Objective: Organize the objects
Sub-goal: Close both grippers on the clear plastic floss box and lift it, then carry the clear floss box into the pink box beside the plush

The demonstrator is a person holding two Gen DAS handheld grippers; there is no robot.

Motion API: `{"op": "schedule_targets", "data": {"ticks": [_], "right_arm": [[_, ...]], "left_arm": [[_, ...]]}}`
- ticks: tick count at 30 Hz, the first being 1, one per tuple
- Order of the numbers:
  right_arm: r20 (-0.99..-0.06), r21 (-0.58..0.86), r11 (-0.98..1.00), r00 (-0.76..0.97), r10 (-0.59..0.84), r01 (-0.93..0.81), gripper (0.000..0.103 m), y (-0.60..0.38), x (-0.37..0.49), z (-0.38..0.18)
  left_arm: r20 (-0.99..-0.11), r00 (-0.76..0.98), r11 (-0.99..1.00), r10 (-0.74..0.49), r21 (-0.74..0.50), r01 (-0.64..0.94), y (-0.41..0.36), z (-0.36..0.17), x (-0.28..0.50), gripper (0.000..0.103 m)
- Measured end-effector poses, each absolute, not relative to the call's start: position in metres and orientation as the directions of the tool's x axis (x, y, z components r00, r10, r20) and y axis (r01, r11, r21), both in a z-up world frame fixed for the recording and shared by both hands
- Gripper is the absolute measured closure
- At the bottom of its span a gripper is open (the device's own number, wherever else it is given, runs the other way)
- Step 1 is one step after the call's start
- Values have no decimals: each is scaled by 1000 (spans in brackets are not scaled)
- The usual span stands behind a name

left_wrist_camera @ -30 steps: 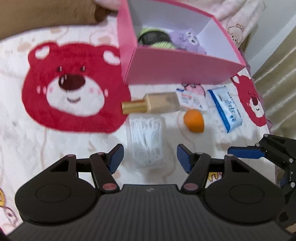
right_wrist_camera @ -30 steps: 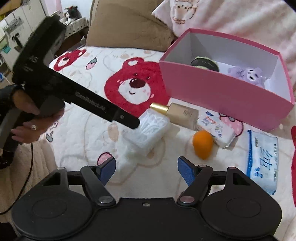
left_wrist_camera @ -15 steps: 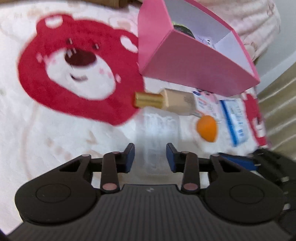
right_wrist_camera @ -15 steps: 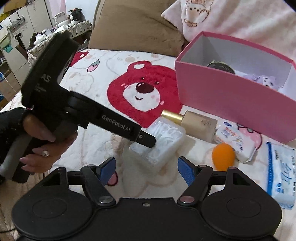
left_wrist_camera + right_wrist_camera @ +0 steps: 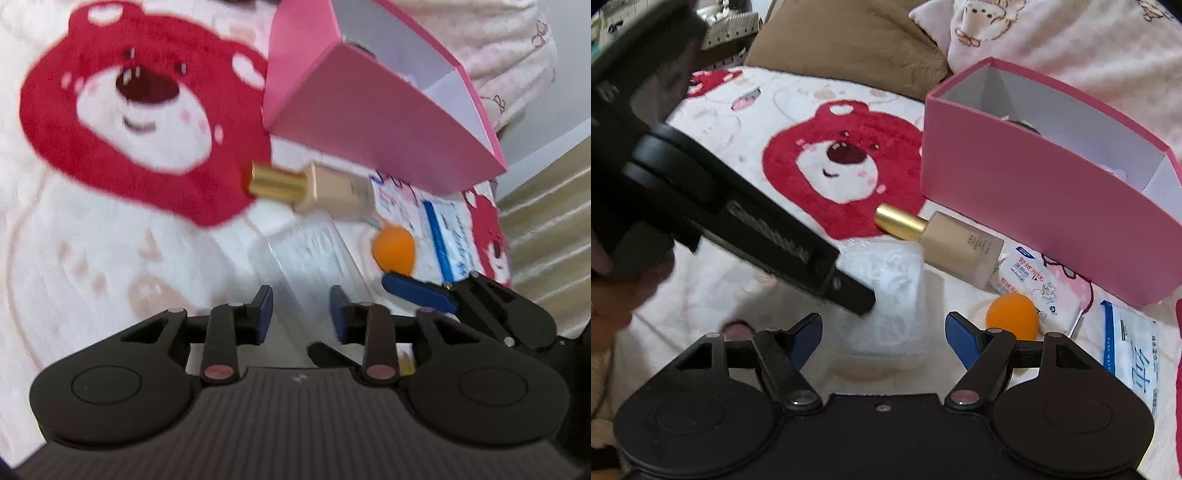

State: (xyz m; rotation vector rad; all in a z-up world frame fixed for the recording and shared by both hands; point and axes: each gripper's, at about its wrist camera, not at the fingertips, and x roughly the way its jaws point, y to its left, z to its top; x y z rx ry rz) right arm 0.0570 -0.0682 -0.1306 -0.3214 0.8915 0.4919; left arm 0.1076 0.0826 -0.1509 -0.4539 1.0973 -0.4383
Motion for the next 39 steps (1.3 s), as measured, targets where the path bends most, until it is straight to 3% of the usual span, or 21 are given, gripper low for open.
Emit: {"op": "schedule_targets", "data": {"ticks": [4, 8, 12, 17, 20, 25, 39], "right_arm": [[-823, 79, 877, 465, 325, -474, 31, -76, 68, -139], [-831, 37, 881, 475, 289, -472, 36, -74, 67, -151], [-824, 78, 900, 481, 300, -429, 37, -83, 63, -151], [-825, 132, 915, 470, 315, -382, 38, -95, 56, -149], [-819, 193, 920, 461, 342, -341, 38, -106, 51, -149], [-808, 221, 915, 462, 366, -337, 38, -120, 40, -147], [-774, 176, 914, 522, 359, -367, 38, -156, 11, -77]], "left_arm": [[-718, 401, 804, -569, -588, 90, 85, -157, 120, 69], [-705, 396, 787, -589, -612, 79, 83, -161, 118, 69], [-716, 409, 816, -566, -558, 152, 66, -155, 106, 68], [-726, 380, 815, -573, -555, 167, 47, -159, 85, 53], [-728, 416, 834, -545, -523, 178, 41, -153, 72, 57], [-695, 374, 774, -614, -623, 113, 51, -155, 67, 66], [-591, 403, 691, -699, -703, 167, 32, -96, 40, 68]]}}
